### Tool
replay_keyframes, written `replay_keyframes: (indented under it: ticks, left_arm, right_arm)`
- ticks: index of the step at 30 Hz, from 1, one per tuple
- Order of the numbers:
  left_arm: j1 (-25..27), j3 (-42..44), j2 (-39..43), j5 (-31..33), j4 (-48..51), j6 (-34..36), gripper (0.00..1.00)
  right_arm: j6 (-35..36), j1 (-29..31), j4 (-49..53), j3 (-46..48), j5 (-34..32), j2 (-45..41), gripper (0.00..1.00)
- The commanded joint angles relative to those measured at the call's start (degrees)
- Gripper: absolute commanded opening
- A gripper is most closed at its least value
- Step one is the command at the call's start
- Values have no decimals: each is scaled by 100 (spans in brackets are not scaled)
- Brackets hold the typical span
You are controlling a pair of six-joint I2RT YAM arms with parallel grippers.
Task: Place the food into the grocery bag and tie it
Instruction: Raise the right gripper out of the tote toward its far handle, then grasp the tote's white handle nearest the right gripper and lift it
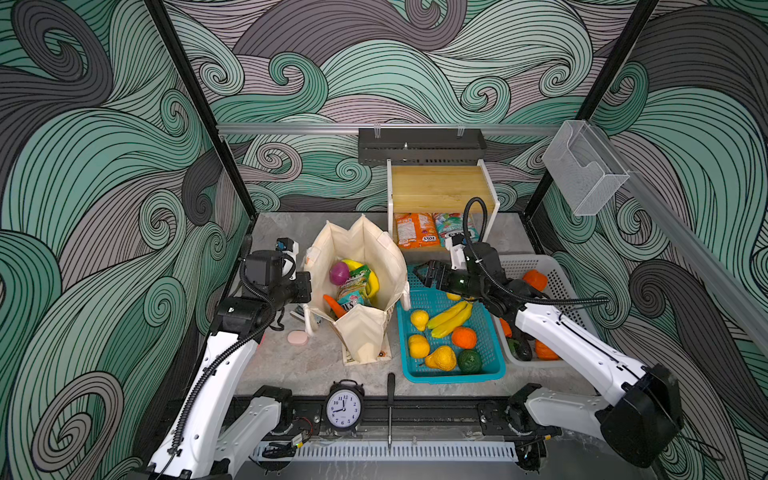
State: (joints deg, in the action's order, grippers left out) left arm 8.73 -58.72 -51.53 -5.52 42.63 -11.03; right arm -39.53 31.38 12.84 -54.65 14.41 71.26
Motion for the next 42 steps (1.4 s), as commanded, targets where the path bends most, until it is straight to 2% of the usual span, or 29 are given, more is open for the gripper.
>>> replay_keyframes:
  ticks: [1,3,6,17,22,24,26,29,35,38,40,42]
  left_arm:
    - [-39,1,89,130,-53,59,0]
    - [-41,1,87,99,-54,53,0]
    - [-44,1,82,121,-53,59,0]
    - [-42,1,113,94,-59,59,0]
    - [-38,-4,134,94,-56,65,0]
    - [-47,1,125,114,-45,58,0]
    - [-41,-8,134,97,-36,60,0]
    - [-45,1,149,116,-55,58,0]
    - [-39,1,152,103,-52,64,0]
    - [-44,-8,167,95,-44,65,0]
    - [-43,1,181,105,-57,59,0]
    - [-38,1,174,130,-40,63,0]
  right_arm:
    - [-468,-11,-614,110,448,338,89]
    - [-618,3,-899,245,611,536,78]
    - [-901,89,-1364,421,842,806,72]
    - [-1098,466,-1860,557,898,1272,53]
    - [-1186,507,-2072,661,962,1401,32]
    - [-1153,501,-2040,673,940,1369,15]
    - [-1107,494,-2003,693,868,1310,5]
    - [-993,481,-1828,660,766,1139,3]
    - [-580,434,-1284,539,336,593,10]
    - [-512,423,-1179,461,466,517,12]
    - [-497,402,-1208,450,589,449,8]
    - [-413,398,-1045,340,594,344,15]
